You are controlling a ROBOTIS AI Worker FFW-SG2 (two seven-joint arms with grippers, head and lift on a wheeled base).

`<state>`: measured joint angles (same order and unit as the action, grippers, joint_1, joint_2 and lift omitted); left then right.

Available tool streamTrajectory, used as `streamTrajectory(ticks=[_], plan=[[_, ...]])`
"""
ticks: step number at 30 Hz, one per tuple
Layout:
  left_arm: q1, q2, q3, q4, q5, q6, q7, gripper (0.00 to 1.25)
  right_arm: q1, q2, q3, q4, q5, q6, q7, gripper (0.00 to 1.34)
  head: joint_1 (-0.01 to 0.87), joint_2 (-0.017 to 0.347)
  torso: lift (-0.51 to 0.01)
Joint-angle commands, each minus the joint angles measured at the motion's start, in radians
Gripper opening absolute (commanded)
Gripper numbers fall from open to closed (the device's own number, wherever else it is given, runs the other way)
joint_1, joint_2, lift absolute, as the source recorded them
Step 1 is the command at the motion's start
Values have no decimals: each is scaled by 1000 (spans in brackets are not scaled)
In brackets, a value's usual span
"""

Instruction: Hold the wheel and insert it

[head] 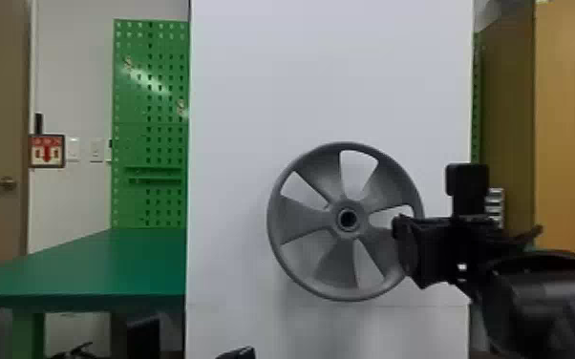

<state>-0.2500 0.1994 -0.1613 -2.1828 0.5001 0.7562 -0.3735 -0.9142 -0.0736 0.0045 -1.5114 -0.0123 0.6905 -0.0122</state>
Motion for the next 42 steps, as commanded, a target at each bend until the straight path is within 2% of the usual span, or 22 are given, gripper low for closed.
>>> streamTrajectory(ticks=[1,5,9,18,26,42], plan=[[0,0,0,0,0,0,1,746,1,0,0,0,0,-2,0,1339,0,9,-493],[3,0,2,0,2,0,1,746,6,-2,6,-9,-9,-2,1,1339,0,9,-493],[3,0,2,0,2,0,1,746,37,0,9,-69,-12,3,1,1339,0,9,-493],[9,0,8,-2,3,0,-1,746,143,5,18,-239,-8,-23,1,1339,0,9,-493],[14,0,20,-2,9,-2,-1,746,239,2,22,-319,-29,-45,1,1339,0,9,-493],[34,0,57,-21,11,-5,-1,746,483,9,31,-360,-55,-189,1,1339,0,9,-493]])
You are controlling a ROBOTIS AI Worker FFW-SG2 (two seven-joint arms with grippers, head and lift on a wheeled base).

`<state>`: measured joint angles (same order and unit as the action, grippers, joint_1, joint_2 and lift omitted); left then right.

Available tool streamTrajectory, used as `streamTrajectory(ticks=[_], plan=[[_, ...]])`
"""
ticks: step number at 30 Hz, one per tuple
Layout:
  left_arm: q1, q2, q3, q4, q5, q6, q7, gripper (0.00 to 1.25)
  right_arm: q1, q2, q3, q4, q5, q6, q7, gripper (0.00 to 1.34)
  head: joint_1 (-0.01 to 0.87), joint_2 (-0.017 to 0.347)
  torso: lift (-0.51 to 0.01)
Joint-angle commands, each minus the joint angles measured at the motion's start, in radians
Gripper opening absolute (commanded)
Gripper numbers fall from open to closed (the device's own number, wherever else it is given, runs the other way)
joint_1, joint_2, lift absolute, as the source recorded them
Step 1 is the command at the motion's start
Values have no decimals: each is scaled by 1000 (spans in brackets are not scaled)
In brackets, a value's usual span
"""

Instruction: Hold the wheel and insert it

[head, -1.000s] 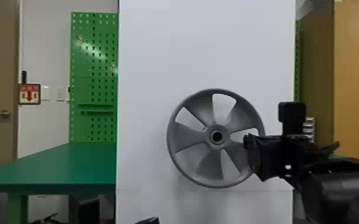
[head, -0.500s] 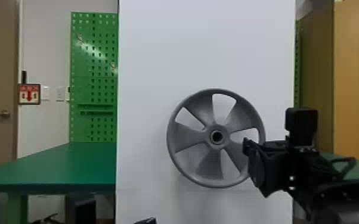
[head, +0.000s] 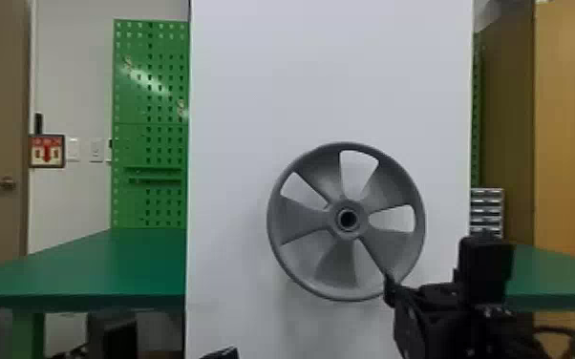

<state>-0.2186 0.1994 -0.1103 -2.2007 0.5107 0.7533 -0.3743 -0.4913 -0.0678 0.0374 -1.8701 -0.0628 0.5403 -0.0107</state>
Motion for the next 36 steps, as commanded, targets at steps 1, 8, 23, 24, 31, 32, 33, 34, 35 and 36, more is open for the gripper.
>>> streamTrajectory(ticks=[1,8,23,24,31,32,33,34,35,36], plan=[[4,0,8,-4,0,-2,0,746,74,3,-5,-1,-6,-48,0,1339,0,9,-493],[5,0,12,-8,-1,-2,0,746,180,2,-14,-3,1,-123,0,1339,0,9,-493],[5,0,12,-8,-3,-3,-2,746,352,16,-57,32,27,-267,0,1339,0,9,-493],[5,0,12,-8,-3,-3,-2,746,359,14,-56,39,27,-281,0,1339,0,9,-493],[7,0,15,-8,-8,-9,-5,746,427,10,-42,118,21,-413,0,1325,0,9,-493],[7,-2,15,-8,-9,-11,-6,746,433,10,-42,124,18,-414,0,1325,0,9,-493],[7,-2,17,-8,-11,-11,-6,746,441,10,-42,135,15,-422,0,1322,0,9,-493],[7,-2,17,-8,-11,-12,-6,746,444,10,-40,144,15,-433,0,1316,0,9,-493],[8,-2,17,-8,-11,-12,-6,746,448,10,-40,157,15,-445,0,1307,0,9,-493],[8,-2,17,-8,-12,-14,-6,746,453,8,-39,174,15,-465,0,1293,0,9,-493]])
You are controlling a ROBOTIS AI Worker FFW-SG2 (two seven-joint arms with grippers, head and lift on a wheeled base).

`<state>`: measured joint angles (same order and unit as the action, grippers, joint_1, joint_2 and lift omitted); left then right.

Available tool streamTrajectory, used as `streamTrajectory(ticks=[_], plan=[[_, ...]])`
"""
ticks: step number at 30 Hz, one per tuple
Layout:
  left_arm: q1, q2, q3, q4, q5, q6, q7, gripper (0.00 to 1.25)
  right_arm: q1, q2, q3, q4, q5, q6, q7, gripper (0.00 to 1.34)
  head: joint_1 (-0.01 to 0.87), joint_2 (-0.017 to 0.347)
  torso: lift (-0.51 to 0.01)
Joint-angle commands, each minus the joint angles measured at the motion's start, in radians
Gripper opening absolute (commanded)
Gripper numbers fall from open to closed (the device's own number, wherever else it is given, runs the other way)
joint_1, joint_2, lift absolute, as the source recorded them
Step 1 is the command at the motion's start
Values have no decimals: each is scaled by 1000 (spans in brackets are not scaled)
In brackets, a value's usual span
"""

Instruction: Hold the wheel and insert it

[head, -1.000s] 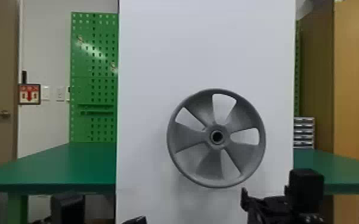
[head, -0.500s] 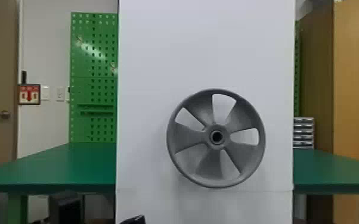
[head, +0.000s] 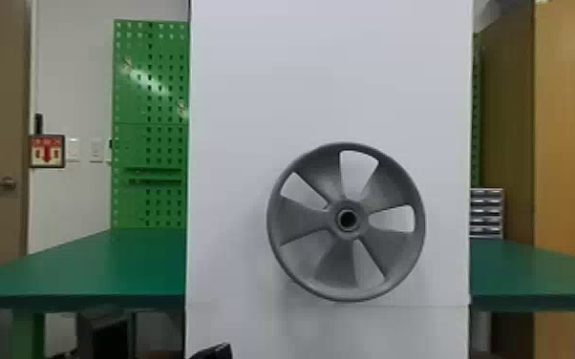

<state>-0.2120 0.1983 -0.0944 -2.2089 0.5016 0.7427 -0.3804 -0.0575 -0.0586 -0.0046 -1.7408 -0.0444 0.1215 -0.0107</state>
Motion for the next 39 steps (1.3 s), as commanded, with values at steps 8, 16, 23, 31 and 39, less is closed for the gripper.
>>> streamTrajectory(ticks=[8,16,23,31,39], plan=[[2,0,2,-2,-6,-3,-6,746,33,-1,6,161,-17,-191,0,1243,0,9,-493],[3,-4,2,-2,-9,-5,-8,746,35,-21,9,211,-15,-195,3,1246,0,9,-493],[5,-10,2,-2,-15,-5,-11,746,35,-46,31,265,-49,-200,11,1246,0,9,-493],[5,-10,4,-3,-18,-5,-14,746,41,-24,12,288,-29,-209,12,1244,0,9,-493],[6,-10,4,-3,-18,-5,-14,746,44,-20,9,302,-26,-209,12,1244,0,9,-493]])
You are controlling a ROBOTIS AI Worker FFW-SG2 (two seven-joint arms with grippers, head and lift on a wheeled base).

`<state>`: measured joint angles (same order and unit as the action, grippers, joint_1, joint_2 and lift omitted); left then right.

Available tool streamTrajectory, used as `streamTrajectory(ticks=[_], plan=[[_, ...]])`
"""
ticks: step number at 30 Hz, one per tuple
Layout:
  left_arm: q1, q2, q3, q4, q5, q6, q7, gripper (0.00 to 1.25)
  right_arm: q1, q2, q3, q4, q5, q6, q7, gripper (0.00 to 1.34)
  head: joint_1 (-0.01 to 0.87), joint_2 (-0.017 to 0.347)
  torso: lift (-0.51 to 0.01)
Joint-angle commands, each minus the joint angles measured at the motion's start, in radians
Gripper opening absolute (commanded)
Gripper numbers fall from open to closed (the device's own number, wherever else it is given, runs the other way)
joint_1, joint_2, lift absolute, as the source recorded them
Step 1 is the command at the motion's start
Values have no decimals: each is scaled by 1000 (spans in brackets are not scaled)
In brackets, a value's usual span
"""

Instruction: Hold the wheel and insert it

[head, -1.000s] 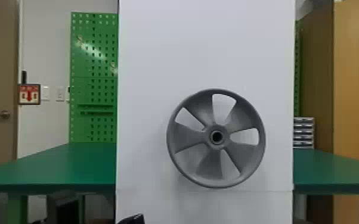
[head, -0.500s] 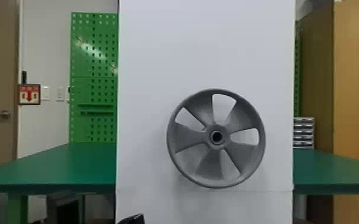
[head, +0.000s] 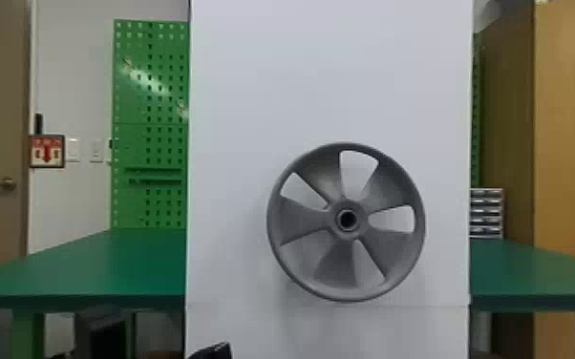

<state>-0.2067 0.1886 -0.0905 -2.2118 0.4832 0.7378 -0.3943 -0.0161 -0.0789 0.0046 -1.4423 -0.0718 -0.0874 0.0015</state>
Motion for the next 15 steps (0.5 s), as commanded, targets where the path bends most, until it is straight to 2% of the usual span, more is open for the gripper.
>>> streamTrajectory(ticks=[1,15], plan=[[1,0,0,0,0,0,0,746,2,1,0,5,1,0,0,1244,0,9,-493],[1,2,3,0,0,0,-1,746,2,1,0,5,3,0,0,1244,0,9,-493]])
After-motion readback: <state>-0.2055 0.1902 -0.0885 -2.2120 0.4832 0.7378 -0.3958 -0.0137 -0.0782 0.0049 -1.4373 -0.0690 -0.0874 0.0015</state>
